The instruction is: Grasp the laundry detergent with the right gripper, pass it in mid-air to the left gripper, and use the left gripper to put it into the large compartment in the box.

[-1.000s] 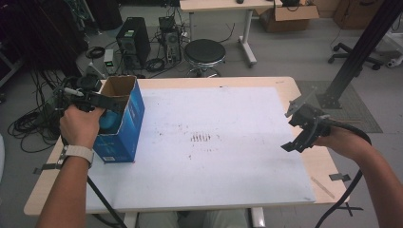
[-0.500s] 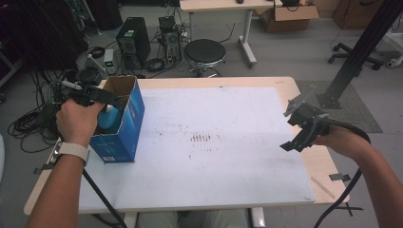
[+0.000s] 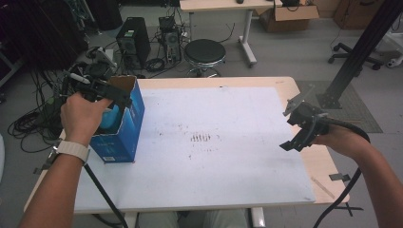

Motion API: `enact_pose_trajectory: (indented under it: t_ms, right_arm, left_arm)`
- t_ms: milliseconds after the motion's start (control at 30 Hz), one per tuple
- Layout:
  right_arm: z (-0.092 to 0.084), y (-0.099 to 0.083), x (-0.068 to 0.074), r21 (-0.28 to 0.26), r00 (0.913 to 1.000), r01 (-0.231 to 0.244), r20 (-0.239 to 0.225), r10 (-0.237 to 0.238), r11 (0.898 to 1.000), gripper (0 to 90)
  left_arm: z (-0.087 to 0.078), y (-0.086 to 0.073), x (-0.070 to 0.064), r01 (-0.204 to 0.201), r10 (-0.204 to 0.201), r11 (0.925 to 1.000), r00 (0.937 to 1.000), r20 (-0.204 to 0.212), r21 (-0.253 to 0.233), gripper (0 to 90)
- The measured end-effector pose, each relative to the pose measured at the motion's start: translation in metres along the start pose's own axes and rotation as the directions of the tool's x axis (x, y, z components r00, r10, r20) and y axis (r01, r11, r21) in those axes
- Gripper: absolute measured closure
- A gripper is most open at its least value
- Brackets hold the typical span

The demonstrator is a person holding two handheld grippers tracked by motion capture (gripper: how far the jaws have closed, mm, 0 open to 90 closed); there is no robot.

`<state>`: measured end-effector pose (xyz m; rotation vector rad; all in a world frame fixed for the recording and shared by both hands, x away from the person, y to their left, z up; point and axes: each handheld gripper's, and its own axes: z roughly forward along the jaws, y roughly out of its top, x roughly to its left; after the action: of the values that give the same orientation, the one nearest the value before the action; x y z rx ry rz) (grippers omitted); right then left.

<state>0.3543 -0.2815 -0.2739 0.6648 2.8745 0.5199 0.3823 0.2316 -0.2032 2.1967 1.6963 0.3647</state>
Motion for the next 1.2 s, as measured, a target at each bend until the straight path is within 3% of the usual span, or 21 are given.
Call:
enact_pose_trajectory:
  t_ms: [367,600,833,1033,1200]
  right_arm:
    - [-0.002,-0.001,0.001,0.001,1.0000,-0.003,0.000,0.003,1.000,6.0]
    - [-0.003,0.000,0.001,0.007,1.0000,-0.001,-0.001,0.001,1.000,6.0]
    - [-0.005,0.002,0.003,0.006,1.0000,0.000,0.002,0.000,1.000,5.9]
    - [-0.006,0.005,0.004,0.011,1.0000,0.002,0.002,-0.002,1.000,5.9]
    - [-0.006,0.007,0.004,0.012,1.0000,0.006,-0.002,-0.006,1.000,5.9]
  left_arm:
    - [-0.007,0.004,-0.020,-0.086,0.086,0.9963,0.9959,0.026,0.001,9.8]
    - [-0.015,0.010,-0.044,-0.176,0.177,0.9843,0.9834,0.041,-0.009,9.4]
    - [-0.023,0.017,-0.064,-0.235,0.236,0.9716,0.9704,0.050,-0.023,9.4]
    - [-0.027,0.024,-0.083,-0.294,0.294,0.9558,0.9541,0.056,-0.018,9.4]
    - [-0.025,0.027,-0.102,-0.362,0.362,0.9320,0.9292,0.074,-0.018,9.4]
